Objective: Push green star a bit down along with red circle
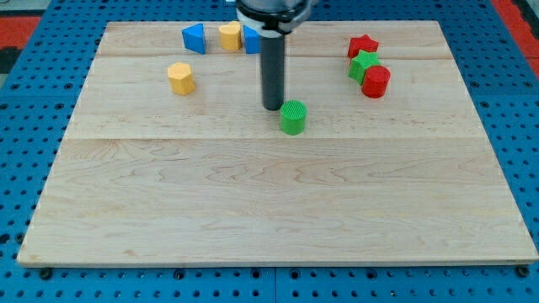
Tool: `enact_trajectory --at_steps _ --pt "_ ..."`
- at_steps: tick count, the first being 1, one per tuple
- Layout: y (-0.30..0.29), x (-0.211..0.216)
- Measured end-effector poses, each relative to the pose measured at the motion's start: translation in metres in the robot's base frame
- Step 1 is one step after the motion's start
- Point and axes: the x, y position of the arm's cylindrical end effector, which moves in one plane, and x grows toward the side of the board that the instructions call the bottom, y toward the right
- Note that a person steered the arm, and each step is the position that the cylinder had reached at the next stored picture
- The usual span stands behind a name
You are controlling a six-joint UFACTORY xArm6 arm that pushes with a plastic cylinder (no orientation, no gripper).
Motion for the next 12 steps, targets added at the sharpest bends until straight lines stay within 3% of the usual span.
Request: enact_trajectory --at_steps 1,2,3,4,5,7,8,9,12 --pt "0.025 0.049" --pt "0.071 0.033" --pt "0.185 -0.015" --pt "0.223 -0.079" --pt "0.148 -0.127" --pt "0.048 -0.078" --pt "0.055 -0.055" --pt "0.055 -0.081" --pt "0.142 -0.086"
